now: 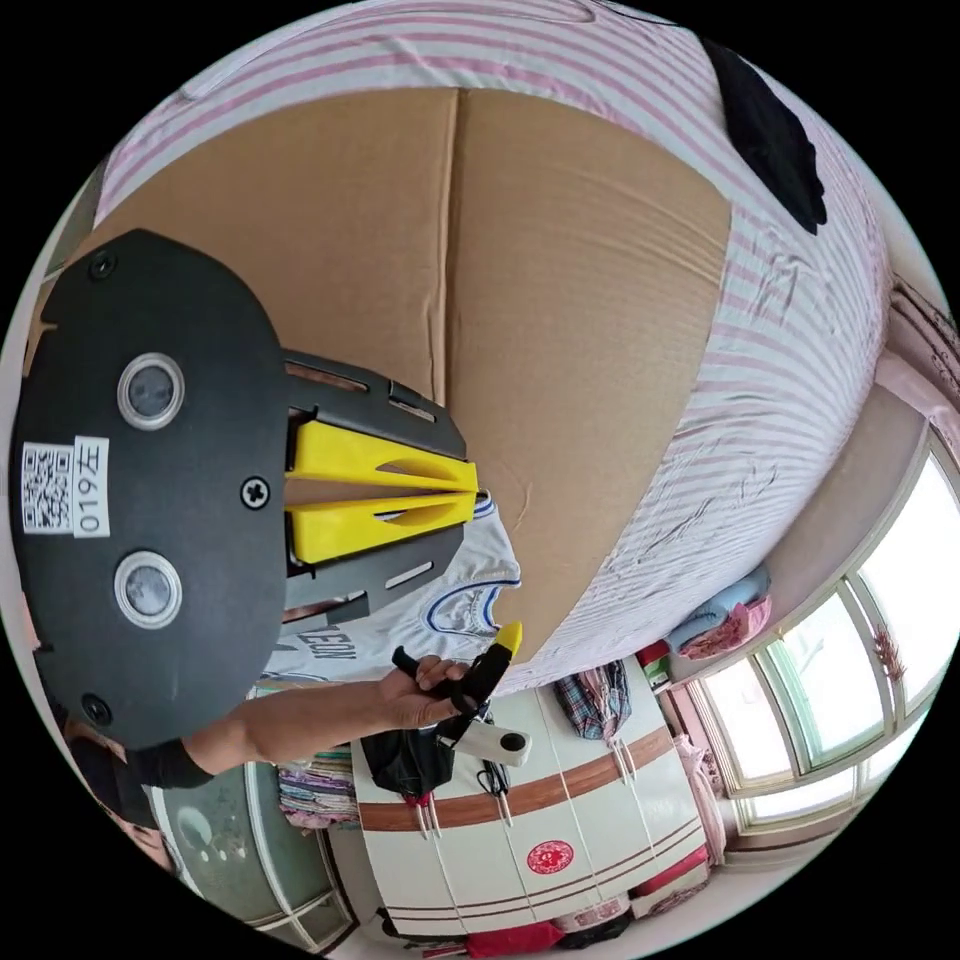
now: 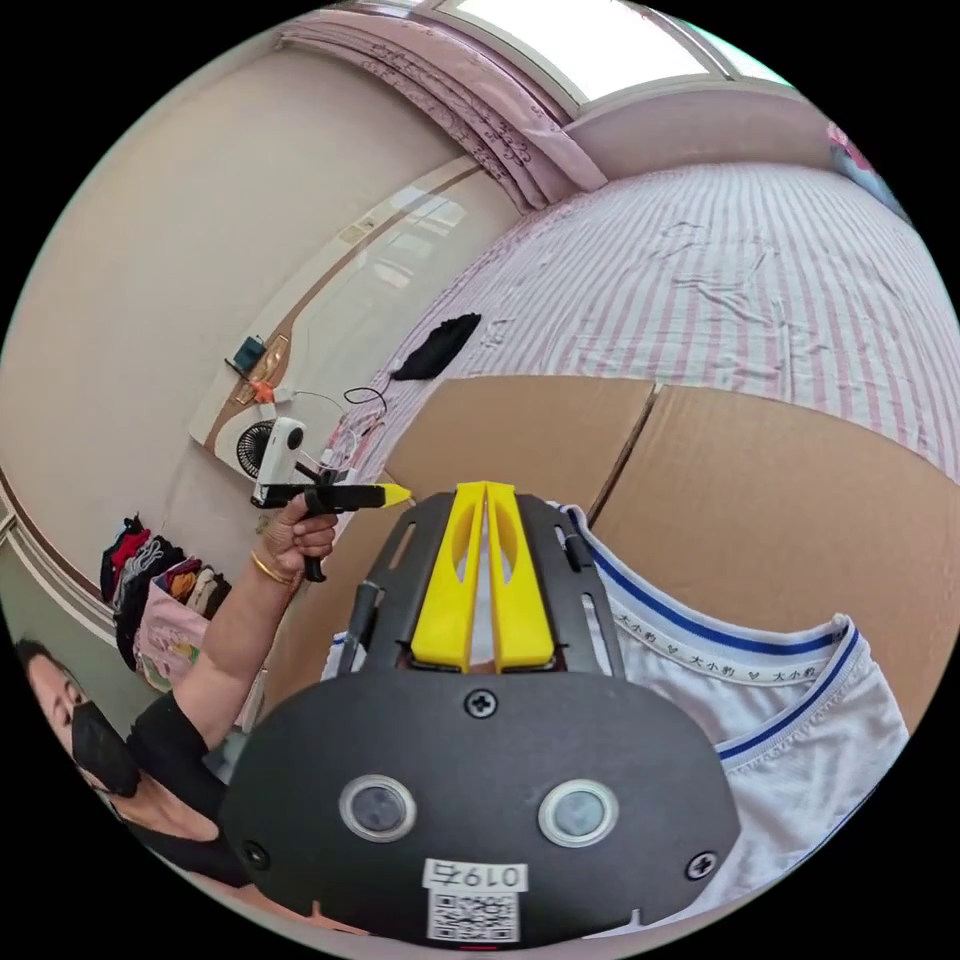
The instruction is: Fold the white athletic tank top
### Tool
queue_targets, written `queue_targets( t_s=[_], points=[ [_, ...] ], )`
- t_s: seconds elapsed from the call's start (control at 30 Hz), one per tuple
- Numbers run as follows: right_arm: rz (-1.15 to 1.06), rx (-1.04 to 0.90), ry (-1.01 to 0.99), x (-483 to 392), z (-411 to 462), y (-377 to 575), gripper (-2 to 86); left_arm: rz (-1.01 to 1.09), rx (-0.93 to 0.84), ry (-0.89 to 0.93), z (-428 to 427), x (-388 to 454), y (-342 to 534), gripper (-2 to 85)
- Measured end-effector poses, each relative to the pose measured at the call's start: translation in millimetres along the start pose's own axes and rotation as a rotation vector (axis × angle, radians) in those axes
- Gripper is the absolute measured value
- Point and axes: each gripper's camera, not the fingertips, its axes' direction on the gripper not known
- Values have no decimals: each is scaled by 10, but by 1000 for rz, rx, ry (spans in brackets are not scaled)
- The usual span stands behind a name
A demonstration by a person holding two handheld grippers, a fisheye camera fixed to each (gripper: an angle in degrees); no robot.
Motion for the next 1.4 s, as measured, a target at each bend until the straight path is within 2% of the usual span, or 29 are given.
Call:
queue_targets(
  t_s=[0.13, 0.23, 0.4, 0.47, 0.53, 0.63, 1.1, 1.27, 1.4],
  points=[
    [-183, -49, -123, -622, -236, 247, -6, 174, 33, 113, -510, 208, 509, 32],
    [-300, -125, -162, -1123, -333, 725, -6, 218, 9, 109, -733, 218, 1073, 60],
    [-314, -110, -198, -1483, -492, 1645, -6, 68, -61, 93, -647, -101, 1743, 98],
    [-262, -113, -219, -1484, -486, 1986, -6, -13, -10, 171, -661, -254, 1888, 100],
    [-224, -124, -226, -1478, -450, 2179, -6, -53, 2, 239, -677, -314, 1881, 103],
    [-205, -147, -214, -1556, -377, 2407, -6, -71, -3, 248, -657, -266, 1787, 100],
    [-243, -273, -157, -1985, -106, 2601, -7, -110, -83, 130, -610, -87, 1333, 24],
    [-241, -376, -52, -1962, 97, 2567, -6, -50, -112, 82, -725, -37, 1135, 18],
    [-202, -394, -60, -1856, 52, 2502, -6, -14, -127, 37, -767, -5, 1032, 14]
  ],
)
